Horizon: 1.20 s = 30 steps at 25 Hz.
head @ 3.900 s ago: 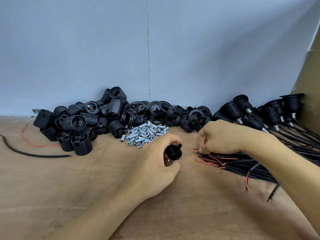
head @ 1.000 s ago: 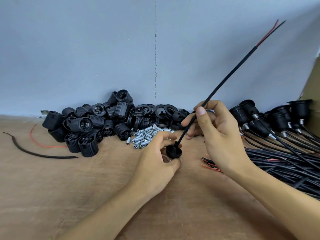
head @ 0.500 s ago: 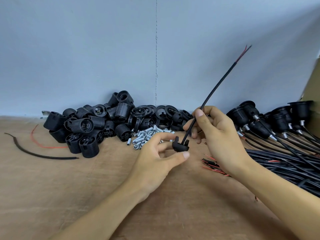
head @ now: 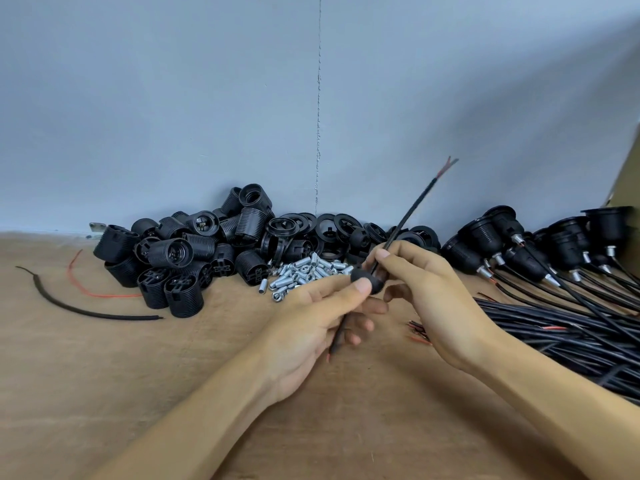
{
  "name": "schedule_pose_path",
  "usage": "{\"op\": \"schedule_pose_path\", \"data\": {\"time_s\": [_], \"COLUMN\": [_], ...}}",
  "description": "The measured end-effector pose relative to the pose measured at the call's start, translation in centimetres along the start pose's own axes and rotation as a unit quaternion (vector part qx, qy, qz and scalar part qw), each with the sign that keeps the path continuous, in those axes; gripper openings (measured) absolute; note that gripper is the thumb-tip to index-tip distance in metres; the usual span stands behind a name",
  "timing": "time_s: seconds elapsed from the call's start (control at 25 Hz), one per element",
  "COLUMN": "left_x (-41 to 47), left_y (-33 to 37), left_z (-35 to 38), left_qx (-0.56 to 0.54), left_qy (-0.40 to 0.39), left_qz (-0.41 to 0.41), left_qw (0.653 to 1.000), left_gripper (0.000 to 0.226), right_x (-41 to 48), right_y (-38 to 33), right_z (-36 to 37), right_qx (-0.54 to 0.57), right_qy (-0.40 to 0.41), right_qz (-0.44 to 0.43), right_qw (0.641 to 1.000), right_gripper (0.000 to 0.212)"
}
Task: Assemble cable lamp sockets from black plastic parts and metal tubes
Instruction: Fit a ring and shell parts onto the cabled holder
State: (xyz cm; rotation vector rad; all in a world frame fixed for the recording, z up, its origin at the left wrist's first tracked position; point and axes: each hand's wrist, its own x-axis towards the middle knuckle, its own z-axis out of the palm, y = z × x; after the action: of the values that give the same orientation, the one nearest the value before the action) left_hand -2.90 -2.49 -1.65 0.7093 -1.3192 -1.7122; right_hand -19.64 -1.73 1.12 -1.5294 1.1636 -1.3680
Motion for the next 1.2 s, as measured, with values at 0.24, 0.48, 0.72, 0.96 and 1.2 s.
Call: {"op": "schedule_pose_path", "data": {"time_s": [0.24,0.48,0.72,0.96,1.2], "left_x": [0.2,0.4,0.9,1.3,1.0], "left_y": [-0.8,-1.0,-0.5,0.0,-0.7], "left_z": [1.2,0.6,0.1,-1.8,-2.4], "left_qx": [0.02,-0.023,-0.044,-0.085,0.092], "left_qy": [-0.01,0.033,0.082,0.208,0.189], "left_qz": [0.014,0.027,0.061,0.073,0.022], "left_qw": [1.0,0.999,0.994,0.972,0.977], "left_gripper": [0.032,0.029,0.029,0.043,0.038], "right_x": [-0.9,-0.9,-1.0,1.0,1.7], "right_y": [-0.7,0.3,-0.4,-0.4,1.2], "right_z": [0.8,0.7,-0.1,-3.7,-5.4], "right_qx": [-0.049,-0.266,-0.383,-0.571,-0.652], "right_qy": [-0.069,-0.031,0.021,0.139,0.078], "right_qz": [0.003,-0.043,-0.056,-0.025,0.053], "right_qw": [0.996,0.963,0.922,0.808,0.753], "right_gripper": [0.02,0.035,0.049,0.039,0.031]}}
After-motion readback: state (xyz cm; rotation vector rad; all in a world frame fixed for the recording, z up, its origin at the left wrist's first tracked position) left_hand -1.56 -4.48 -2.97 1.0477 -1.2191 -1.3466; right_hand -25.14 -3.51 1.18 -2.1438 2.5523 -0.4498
